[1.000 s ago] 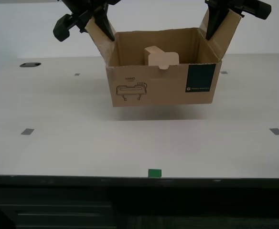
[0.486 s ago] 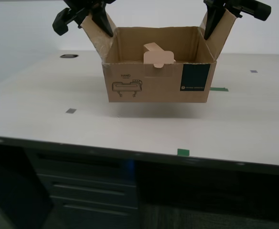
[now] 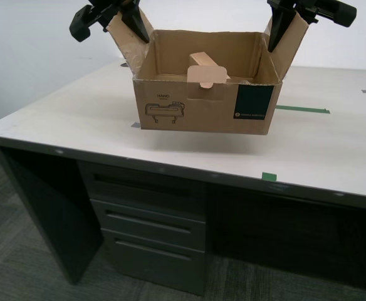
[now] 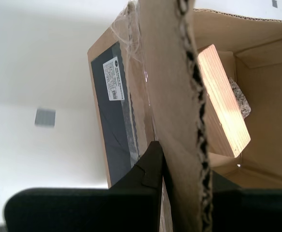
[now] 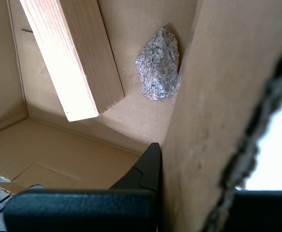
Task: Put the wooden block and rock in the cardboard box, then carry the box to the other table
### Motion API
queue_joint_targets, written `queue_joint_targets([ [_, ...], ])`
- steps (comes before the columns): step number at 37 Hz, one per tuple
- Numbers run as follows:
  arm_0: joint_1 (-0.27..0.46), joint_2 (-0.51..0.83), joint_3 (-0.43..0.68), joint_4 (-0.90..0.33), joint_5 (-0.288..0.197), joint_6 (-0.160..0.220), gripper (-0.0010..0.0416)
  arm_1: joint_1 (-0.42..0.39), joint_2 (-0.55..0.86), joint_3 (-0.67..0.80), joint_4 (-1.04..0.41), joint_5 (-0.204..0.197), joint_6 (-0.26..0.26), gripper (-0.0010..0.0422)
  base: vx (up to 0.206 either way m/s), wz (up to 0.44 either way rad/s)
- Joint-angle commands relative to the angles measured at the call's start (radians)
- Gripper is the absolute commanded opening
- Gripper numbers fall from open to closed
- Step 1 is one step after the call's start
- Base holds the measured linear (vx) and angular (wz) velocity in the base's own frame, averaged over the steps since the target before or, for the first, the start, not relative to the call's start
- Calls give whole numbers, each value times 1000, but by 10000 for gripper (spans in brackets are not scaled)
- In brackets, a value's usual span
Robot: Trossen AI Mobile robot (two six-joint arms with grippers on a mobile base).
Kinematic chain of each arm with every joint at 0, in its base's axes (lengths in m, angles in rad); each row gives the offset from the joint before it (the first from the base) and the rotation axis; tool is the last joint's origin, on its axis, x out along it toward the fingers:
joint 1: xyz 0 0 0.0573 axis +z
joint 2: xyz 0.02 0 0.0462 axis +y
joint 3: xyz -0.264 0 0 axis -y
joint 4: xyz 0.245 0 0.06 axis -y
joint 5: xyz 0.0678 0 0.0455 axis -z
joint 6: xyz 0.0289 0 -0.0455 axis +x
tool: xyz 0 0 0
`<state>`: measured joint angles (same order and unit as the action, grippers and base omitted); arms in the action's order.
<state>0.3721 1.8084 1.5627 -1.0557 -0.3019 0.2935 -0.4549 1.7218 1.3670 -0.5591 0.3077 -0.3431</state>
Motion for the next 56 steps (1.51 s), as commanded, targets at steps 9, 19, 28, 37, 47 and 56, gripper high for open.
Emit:
queue_joint_targets([
  [9,2,-3,2,-3,-18,-40,0,-18,-2,2,-8,15,-102,-1,-99,124],
  [19,2,-3,2,5,-18,-23,0,-18,-2,2,-26,15,-110,-1,-95,154],
  [28,2,-3,2,-5,-18,-10,-1,-19,-2,2,-27,15,-121,-1,-76,195],
  [37,2,-3,2,-5,-18,-2,0,-19,-2,2,-32,15,-121,-1,-17,202],
  [47,0,-3,2,1,-18,-9,-1,-19,-2,2,-25,15,-158,-1,6,172],
  [56,0,-2,2,0,-18,-25,0,-19,-2,2,-27,14,-193,-1,2,220],
])
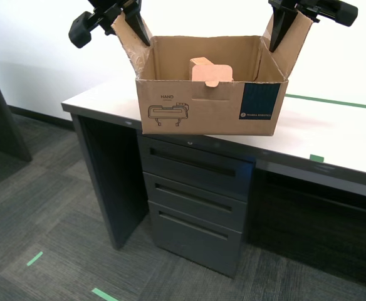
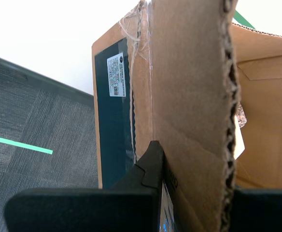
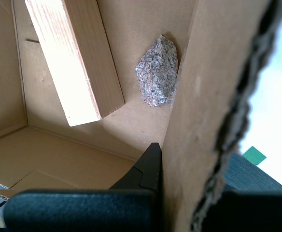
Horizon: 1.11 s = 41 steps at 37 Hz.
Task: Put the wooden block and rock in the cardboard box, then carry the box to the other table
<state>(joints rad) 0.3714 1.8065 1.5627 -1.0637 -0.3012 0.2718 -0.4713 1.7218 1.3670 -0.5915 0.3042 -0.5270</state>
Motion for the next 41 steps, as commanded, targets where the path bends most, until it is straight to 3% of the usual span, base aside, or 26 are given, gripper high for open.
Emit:
queue_joint_targets([
  [1,1,1,2,8,-19,-3,-1,-3,-2,2,6,18,-9,-1,1,275],
  [12,3,1,2,12,-19,11,0,-2,-2,2,2,18,6,-1,-2,356],
  [28,3,1,2,14,-19,25,0,-1,-2,2,-13,18,68,-1,-3,468],
  [32,4,1,2,15,-19,56,0,-1,-2,2,-14,24,107,-1,6,508],
  [41,10,1,2,16,-19,82,0,2,-5,2,-30,24,216,-1,11,474],
])
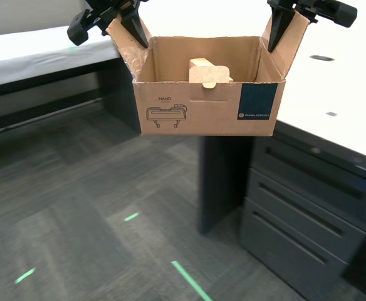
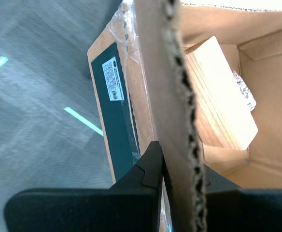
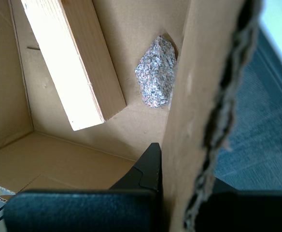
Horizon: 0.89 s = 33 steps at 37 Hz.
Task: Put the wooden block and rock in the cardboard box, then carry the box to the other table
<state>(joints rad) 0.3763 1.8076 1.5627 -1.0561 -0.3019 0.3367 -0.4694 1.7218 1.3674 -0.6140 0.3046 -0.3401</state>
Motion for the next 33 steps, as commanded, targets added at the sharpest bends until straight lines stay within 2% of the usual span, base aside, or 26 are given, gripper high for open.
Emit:
queue_joint_targets([
  [1,6,0,2,8,-19,26,0,0,-6,1,-10,23,35,-1,14,432],
  [6,6,0,2,9,-19,59,0,1,-7,1,-1,23,49,-1,14,399],
  [14,7,-1,2,9,-19,66,0,5,-7,1,9,23,52,-1,13,338],
  [18,7,0,2,-2,-19,111,0,6,-7,1,12,23,33,-1,13,276],
  [24,7,-1,1,-2,-18,103,0,3,-7,1,9,23,32,-1,27,225],
  [30,7,-1,1,-2,-18,85,0,-1,-7,1,6,23,-8,-1,40,170],
  [33,7,-1,1,-1,-18,72,0,-2,-8,1,3,23,-12,-1,49,142],
])
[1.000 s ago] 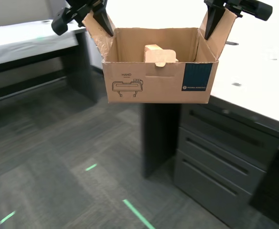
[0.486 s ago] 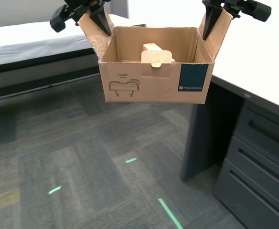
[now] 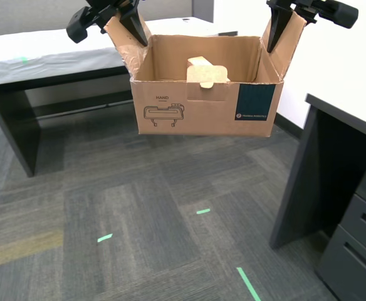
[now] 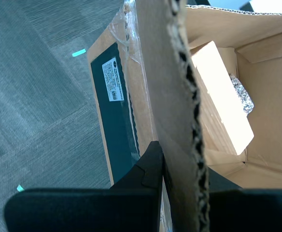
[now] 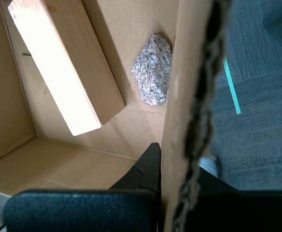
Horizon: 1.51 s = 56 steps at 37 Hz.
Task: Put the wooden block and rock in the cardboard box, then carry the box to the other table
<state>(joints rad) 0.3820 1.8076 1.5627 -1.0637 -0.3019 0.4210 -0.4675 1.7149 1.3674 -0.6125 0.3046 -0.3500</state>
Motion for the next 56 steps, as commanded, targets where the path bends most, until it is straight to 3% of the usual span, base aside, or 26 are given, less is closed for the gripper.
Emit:
queue_joint_targets([
  [1,1,0,1,7,-18,-15,0,-3,-1,1,0,23,-2,-1,53,128],
  [13,3,-1,1,8,-19,-18,0,-4,-1,1,-4,23,12,-1,67,127],
  [28,6,0,1,10,-18,26,-1,-2,-1,1,5,23,104,-1,103,143],
  [35,6,-1,1,14,-18,44,0,-1,-1,1,7,27,104,-1,111,68],
  [50,6,0,1,8,-19,44,-1,-3,-1,1,8,27,93,-1,113,-4],
  [56,5,0,1,8,-18,2,0,-3,-1,1,3,27,31,-1,112,-52],
])
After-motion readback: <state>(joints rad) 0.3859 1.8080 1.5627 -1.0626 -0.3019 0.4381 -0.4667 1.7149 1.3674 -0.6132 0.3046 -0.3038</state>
